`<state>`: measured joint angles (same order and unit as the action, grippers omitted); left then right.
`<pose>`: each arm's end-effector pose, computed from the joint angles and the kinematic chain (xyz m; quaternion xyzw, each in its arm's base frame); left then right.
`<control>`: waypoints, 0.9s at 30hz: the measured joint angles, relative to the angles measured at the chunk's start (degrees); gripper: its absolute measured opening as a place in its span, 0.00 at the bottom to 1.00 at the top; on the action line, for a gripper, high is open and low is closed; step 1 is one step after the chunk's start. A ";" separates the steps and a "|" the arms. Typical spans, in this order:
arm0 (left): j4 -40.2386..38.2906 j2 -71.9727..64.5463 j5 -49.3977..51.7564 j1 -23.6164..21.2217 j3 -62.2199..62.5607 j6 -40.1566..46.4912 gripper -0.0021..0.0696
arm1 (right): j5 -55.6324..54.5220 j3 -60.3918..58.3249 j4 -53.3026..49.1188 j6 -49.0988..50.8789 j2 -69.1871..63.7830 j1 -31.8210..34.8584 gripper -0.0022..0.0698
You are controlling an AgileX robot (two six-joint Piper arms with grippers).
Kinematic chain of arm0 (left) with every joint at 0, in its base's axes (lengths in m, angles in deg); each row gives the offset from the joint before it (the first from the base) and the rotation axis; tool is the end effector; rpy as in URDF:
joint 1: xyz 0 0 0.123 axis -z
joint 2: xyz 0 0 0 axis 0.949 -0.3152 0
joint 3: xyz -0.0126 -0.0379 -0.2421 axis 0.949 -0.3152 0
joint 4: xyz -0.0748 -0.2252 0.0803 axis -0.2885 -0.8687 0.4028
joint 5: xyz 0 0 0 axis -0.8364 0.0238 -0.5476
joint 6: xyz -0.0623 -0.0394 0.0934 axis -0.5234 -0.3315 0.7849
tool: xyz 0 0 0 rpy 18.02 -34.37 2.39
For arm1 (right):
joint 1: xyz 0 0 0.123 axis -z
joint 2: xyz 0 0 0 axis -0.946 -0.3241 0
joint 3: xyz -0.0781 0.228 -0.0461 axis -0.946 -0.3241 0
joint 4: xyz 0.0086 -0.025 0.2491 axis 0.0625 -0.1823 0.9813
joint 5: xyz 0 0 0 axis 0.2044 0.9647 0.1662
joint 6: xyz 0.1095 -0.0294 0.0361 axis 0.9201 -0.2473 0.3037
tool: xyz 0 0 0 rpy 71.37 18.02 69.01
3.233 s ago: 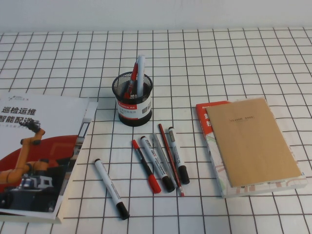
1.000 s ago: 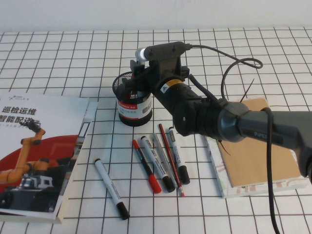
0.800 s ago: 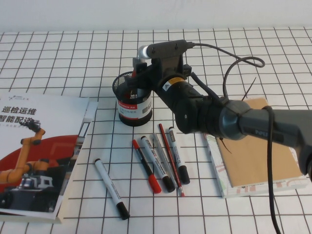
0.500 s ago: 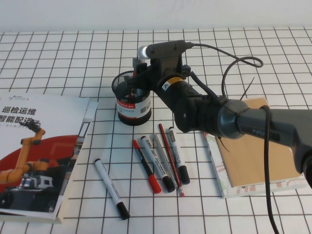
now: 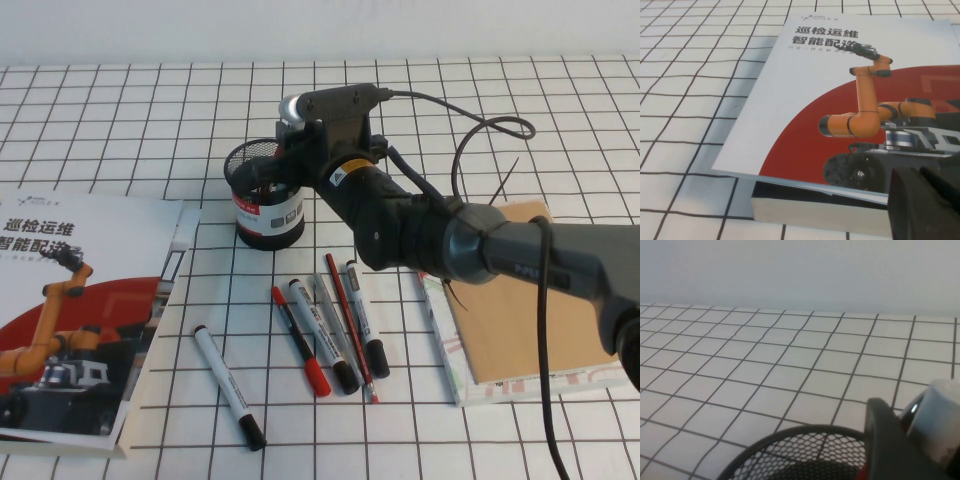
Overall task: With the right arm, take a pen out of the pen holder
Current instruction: 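Take a marker out of the pen holder and lay it on the table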
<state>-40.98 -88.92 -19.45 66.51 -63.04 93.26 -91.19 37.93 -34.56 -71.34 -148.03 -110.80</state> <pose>0.1178 0.0073 0.1639 -0.0078 0.8047 0.0305 0.5929 0.4140 0.3165 0.1620 -0.1200 0.7472 0.2263 0.6133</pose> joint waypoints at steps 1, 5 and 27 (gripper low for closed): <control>0.00 0.00 0.00 0.00 0.00 0.00 0.03 | 0.10 0.00 0.00 0.00 0.00 0.00 0.30; 0.00 0.00 0.00 0.00 0.00 0.00 0.03 | 0.23 0.24 0.00 0.23 0.00 0.00 0.20; 0.00 0.00 0.00 0.00 0.00 0.00 0.03 | 7.16 0.37 -2.76 -0.17 4.18 0.00 0.18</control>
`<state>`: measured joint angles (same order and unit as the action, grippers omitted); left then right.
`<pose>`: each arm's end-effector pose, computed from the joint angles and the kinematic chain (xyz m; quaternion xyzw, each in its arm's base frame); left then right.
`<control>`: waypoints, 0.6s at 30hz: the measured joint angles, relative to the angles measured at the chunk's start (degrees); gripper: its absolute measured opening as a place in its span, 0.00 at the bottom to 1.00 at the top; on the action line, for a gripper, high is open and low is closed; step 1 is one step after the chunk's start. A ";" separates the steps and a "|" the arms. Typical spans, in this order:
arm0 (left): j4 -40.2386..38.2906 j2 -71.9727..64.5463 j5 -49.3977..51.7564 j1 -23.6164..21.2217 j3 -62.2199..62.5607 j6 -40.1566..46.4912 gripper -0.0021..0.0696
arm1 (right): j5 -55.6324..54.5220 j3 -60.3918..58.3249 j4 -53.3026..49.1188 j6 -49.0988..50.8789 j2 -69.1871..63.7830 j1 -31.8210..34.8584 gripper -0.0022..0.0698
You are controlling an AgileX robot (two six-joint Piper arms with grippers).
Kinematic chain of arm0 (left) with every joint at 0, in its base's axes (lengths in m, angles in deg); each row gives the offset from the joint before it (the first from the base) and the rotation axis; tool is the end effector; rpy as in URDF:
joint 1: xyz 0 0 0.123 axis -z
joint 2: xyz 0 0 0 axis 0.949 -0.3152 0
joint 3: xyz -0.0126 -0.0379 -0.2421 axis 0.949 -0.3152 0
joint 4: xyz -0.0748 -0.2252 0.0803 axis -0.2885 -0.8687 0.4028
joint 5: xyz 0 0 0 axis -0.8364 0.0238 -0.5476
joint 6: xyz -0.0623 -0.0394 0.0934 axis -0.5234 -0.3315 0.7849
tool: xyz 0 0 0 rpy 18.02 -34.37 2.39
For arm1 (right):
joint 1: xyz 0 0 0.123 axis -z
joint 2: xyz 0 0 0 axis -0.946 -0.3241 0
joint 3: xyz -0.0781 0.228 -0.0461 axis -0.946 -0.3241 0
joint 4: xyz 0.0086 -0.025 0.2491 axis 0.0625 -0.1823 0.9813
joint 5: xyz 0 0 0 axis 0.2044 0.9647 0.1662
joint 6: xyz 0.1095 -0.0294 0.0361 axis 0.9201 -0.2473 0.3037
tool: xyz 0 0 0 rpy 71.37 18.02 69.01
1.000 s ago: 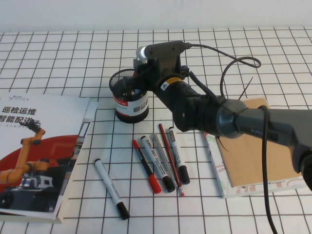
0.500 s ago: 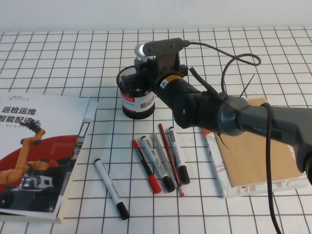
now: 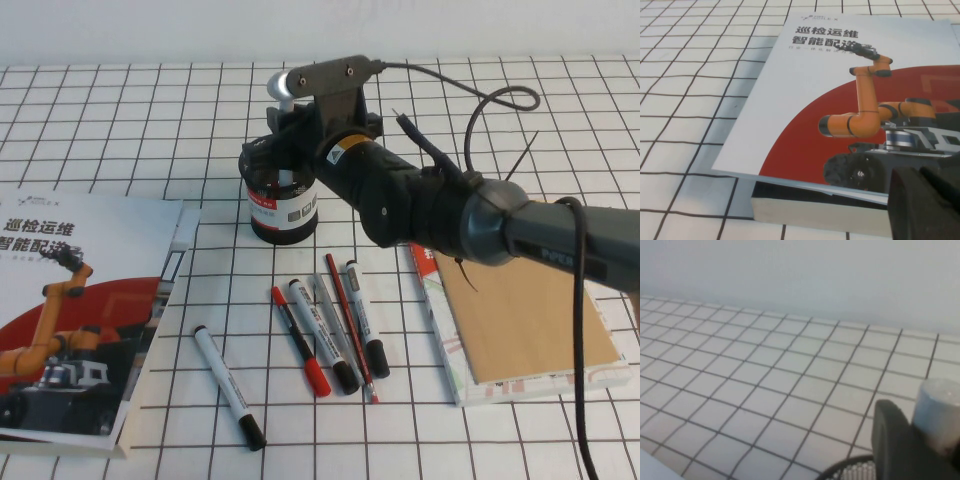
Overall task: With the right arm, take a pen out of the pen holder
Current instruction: 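Take a marker out of the pen holder and lay it on the table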
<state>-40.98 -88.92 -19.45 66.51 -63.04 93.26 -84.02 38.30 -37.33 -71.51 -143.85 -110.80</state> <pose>0.1178 0.0073 0.1639 -0.0078 0.8047 0.0305 0.5929 0.4061 0.3196 0.1890 -0.1555 0.7513 0.2333 0.5975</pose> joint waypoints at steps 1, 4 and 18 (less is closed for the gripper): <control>0.00 0.00 0.00 0.00 0.00 0.00 0.03 | 0.03 0.00 -0.59 0.00 0.81 0.00 0.18; 0.00 0.00 0.00 0.00 0.00 0.00 0.03 | 0.13 0.00 -1.91 0.00 3.55 0.00 0.18; 0.00 0.00 0.00 0.00 0.00 0.00 0.03 | 24.74 0.00 -4.45 0.00 19.63 0.00 0.18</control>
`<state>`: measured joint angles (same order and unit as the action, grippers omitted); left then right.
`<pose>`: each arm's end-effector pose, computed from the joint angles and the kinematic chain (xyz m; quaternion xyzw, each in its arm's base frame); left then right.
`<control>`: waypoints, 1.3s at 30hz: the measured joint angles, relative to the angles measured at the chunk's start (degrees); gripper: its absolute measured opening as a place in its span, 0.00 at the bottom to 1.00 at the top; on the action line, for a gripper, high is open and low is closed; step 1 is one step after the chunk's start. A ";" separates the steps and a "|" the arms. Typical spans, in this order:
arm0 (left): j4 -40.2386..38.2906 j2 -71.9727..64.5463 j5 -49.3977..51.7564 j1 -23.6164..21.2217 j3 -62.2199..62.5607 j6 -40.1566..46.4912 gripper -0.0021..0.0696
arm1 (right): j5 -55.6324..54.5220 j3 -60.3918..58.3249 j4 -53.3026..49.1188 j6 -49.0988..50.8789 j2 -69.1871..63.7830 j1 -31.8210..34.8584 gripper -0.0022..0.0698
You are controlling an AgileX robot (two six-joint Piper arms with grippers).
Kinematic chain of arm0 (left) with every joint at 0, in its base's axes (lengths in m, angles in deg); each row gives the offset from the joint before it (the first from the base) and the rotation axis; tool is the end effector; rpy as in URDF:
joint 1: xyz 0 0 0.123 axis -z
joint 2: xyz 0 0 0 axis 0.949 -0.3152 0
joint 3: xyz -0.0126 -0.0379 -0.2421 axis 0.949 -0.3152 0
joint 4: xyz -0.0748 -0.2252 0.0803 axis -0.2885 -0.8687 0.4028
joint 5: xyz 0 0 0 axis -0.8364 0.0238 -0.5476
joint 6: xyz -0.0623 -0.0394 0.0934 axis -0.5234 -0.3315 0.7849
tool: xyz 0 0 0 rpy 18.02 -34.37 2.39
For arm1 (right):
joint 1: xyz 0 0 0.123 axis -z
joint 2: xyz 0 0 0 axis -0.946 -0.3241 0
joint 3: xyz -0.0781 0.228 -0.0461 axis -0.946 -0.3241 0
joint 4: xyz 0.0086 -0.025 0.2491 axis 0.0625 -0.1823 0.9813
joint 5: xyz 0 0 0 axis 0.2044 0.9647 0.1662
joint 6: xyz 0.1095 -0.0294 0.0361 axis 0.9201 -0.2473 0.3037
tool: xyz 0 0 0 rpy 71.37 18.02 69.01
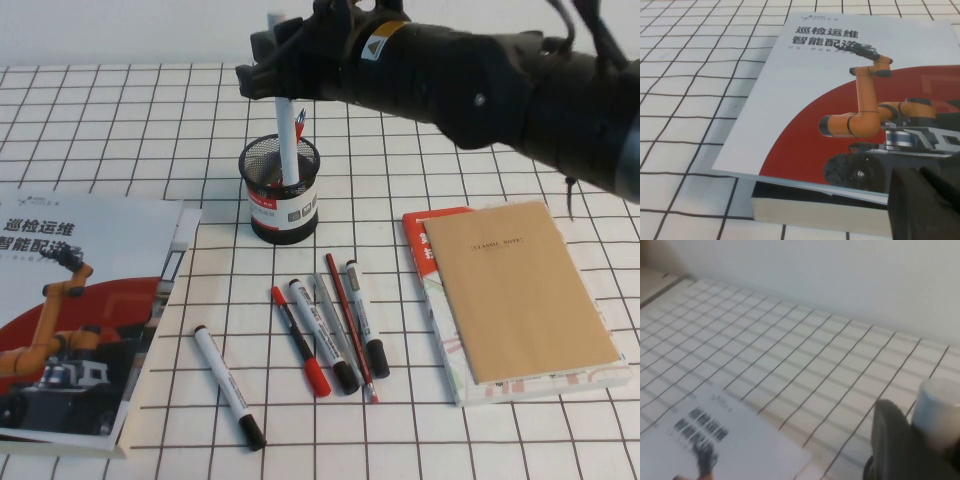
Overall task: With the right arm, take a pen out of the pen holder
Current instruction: 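Take a marker out of the pen holder and lay it on the table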
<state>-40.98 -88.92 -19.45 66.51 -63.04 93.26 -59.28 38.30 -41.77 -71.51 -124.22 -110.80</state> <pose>0.1178 0.0073 0.1639 -0.0078 0.8047 0.0305 0.5929 0.3534 0.2995 0.3112 -0.2315 0.7521 0.2593 0.5600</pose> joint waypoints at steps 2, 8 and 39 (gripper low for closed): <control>0.00 0.00 0.00 0.00 0.00 0.00 0.03 | 7.02 0.00 1.76 0.00 2.10 0.00 0.18; 0.00 0.00 0.00 0.00 0.00 0.00 0.03 | 26.12 0.00 5.43 2.42 3.32 0.00 0.18; 0.00 0.00 0.00 0.00 0.00 0.00 0.03 | 38.04 11.04 9.92 5.98 -22.89 -0.68 0.18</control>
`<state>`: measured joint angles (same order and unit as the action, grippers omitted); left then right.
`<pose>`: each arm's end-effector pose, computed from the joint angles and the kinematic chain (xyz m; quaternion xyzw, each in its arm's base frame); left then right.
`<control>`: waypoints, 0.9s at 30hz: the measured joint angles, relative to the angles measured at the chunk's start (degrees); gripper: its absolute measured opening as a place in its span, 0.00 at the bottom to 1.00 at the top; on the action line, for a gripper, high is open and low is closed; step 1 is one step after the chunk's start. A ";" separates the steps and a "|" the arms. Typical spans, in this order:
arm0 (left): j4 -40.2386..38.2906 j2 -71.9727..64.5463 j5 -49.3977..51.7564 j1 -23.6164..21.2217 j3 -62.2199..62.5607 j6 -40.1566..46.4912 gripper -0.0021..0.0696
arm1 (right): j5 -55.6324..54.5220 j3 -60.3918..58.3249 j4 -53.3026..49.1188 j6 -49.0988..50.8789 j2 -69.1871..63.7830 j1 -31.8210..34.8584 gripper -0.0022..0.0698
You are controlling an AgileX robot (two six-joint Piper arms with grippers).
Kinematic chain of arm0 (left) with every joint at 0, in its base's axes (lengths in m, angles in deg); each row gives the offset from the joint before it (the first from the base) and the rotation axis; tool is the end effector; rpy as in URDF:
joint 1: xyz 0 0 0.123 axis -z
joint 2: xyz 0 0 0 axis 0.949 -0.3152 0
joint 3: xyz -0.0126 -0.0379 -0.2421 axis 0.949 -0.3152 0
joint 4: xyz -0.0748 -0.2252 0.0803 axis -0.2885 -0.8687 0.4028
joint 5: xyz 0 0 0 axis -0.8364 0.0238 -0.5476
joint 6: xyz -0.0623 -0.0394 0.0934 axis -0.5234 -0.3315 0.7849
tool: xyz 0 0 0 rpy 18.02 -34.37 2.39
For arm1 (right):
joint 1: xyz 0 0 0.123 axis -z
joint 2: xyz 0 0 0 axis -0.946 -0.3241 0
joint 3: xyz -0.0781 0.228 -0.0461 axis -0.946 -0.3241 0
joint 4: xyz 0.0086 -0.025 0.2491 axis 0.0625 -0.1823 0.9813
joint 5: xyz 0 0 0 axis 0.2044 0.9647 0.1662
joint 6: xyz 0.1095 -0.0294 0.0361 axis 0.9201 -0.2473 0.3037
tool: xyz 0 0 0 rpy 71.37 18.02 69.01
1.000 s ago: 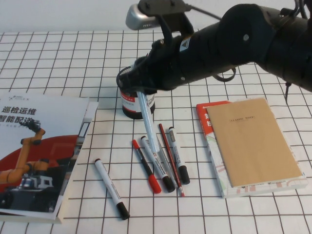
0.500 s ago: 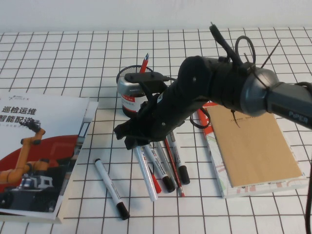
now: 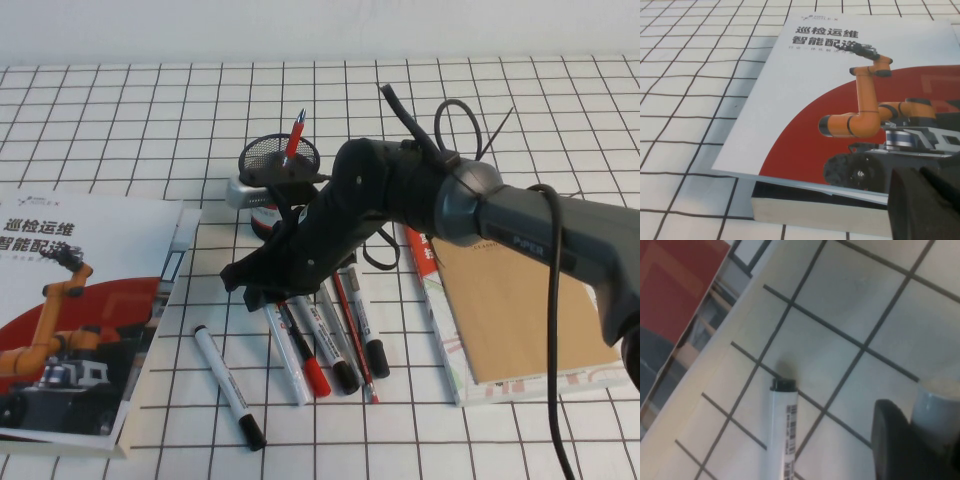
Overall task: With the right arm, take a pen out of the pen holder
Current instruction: 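Take a marker out of the pen holder and lay it on the table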
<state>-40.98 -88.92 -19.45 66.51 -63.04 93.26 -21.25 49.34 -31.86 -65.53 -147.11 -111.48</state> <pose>0.1178 0.0073 0.1639 -0.0078 0.8047 0.0305 0.5929 0.3369 0.3383 0.1349 -0.2444 0.9226 0.2609 0.1449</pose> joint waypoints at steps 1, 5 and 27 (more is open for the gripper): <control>0.00 0.00 0.00 0.00 0.00 0.00 0.03 | -0.10 0.13 0.00 0.00 -0.16 0.00 0.18; 0.00 0.00 0.00 0.00 0.00 0.00 0.03 | -0.52 0.38 -0.41 0.00 -0.89 0.00 0.18; 0.00 0.00 0.00 0.00 0.00 0.00 0.03 | -2.26 0.38 -2.95 0.00 -0.51 0.00 0.34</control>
<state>-40.98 -88.92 -19.45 66.51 -63.04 93.26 -23.50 49.72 -34.80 -65.53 -147.62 -111.48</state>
